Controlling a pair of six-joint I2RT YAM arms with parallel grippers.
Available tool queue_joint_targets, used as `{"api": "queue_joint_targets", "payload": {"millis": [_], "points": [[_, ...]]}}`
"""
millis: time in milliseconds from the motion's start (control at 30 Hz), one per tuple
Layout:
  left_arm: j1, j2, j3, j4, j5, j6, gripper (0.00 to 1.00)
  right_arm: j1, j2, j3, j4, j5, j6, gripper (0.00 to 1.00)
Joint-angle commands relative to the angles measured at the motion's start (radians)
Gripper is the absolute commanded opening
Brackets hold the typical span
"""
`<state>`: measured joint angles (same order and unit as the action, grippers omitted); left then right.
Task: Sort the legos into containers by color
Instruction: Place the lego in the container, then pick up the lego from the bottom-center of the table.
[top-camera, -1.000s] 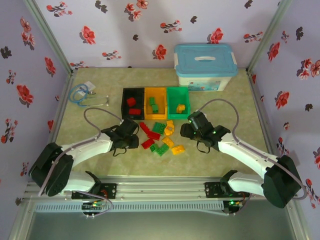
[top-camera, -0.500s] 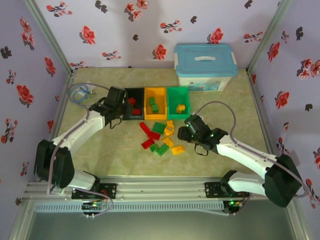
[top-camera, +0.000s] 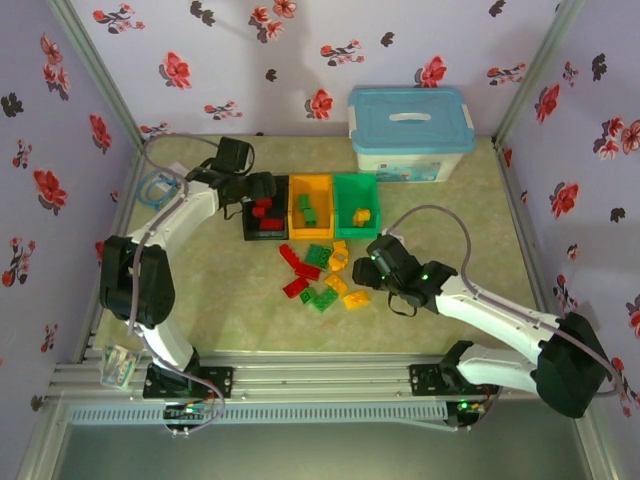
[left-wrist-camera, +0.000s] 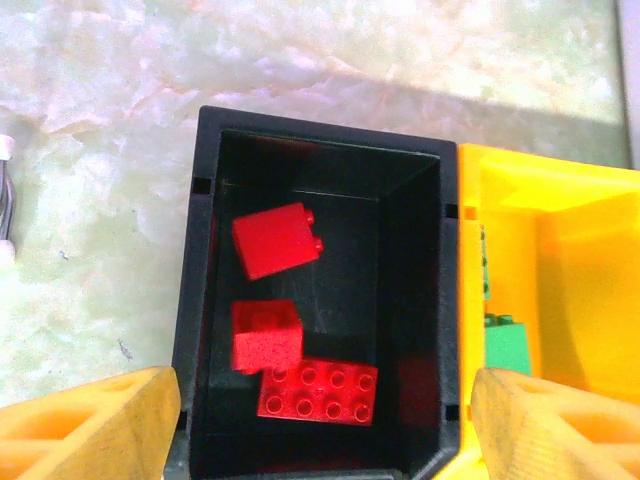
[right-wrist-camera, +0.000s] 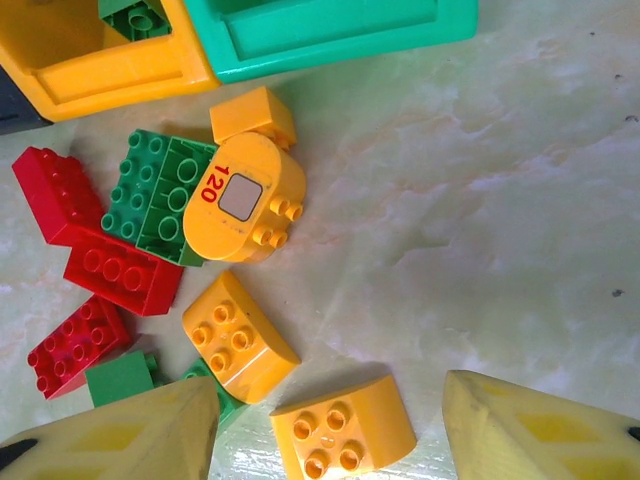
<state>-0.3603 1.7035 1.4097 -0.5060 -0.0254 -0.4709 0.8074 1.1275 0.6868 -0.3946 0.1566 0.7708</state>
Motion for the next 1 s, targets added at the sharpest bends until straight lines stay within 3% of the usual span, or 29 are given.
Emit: {"api": "queue_joint_targets", "payload": {"millis": [0,100,233,433,633,800,967], "points": [[-0.020,-0.136,-0.053,-0.020,0.015,0.008,0.77,0.031,0.020,0.054,-0.050,0.047,-0.010,0.61],[-0.044,-0.283,-0.200,0.030,0.005,-0.032,0.77,0.093,0.063,0.106,-0.073,0.093,-0.062,0.62],[-0.089,-0.477,-0.428,0.092,0.002,-0.092,0.75,0.159,0.176,0.197,-0.083,0.059,-0.144,0.63],[-0.137,-0.750,-0.718,0.048,-0.023,-0.176,0.73,0.259,0.414,0.364,-0.140,0.039,-0.224,0.63],[-0.202,-1.056,-0.941,-0.022,-0.027,-0.307,0.72,0.310,0.603,0.425,-0.091,-0.014,-0.235,0.61],[-0.226,-1.178,-1.011,-0.087,-0.047,-0.356,0.71,0.322,0.693,0.477,-0.091,0.012,-0.232,0.58],[-0.233,-1.172,-1.011,-0.098,-0.049,-0.345,0.70,0.322,0.759,0.530,-0.119,0.037,-0.240,0.56]]}}
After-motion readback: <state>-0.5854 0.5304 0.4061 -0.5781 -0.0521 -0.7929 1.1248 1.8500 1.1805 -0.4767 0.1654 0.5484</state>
